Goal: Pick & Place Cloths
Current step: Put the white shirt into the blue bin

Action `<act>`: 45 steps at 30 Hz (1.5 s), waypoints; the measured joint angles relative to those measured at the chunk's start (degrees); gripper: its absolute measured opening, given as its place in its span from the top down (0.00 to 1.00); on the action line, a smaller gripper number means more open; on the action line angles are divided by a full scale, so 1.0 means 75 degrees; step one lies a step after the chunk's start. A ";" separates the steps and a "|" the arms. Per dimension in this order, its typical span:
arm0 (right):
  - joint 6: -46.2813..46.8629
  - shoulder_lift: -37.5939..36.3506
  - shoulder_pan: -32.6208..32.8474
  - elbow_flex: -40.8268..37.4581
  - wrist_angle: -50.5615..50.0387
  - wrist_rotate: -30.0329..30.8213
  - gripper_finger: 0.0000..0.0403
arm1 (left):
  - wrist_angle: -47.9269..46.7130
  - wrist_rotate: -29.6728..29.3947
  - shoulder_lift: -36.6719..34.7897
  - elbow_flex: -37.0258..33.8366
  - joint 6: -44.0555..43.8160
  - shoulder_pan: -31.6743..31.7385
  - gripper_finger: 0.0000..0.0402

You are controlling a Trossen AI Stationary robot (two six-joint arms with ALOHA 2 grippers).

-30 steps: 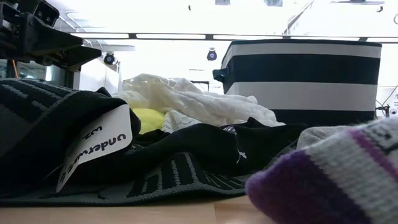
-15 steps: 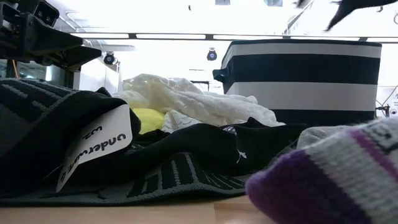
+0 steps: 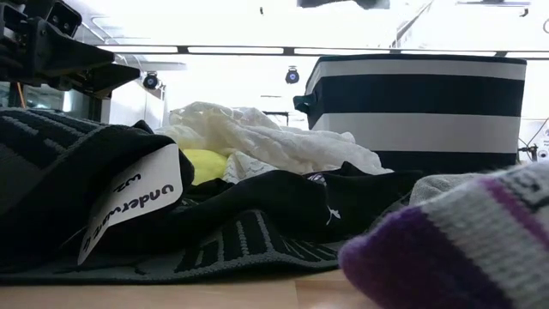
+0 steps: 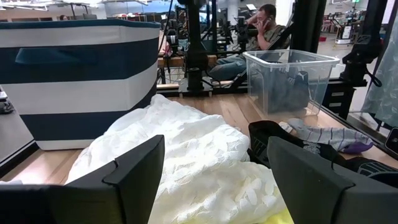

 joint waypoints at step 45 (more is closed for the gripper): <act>-0.5818 0.2285 -0.0341 0.0003 -0.0617 0.0210 0.28 | -0.0063 0.0029 0.0002 0.0000 0.0000 -0.0003 0.30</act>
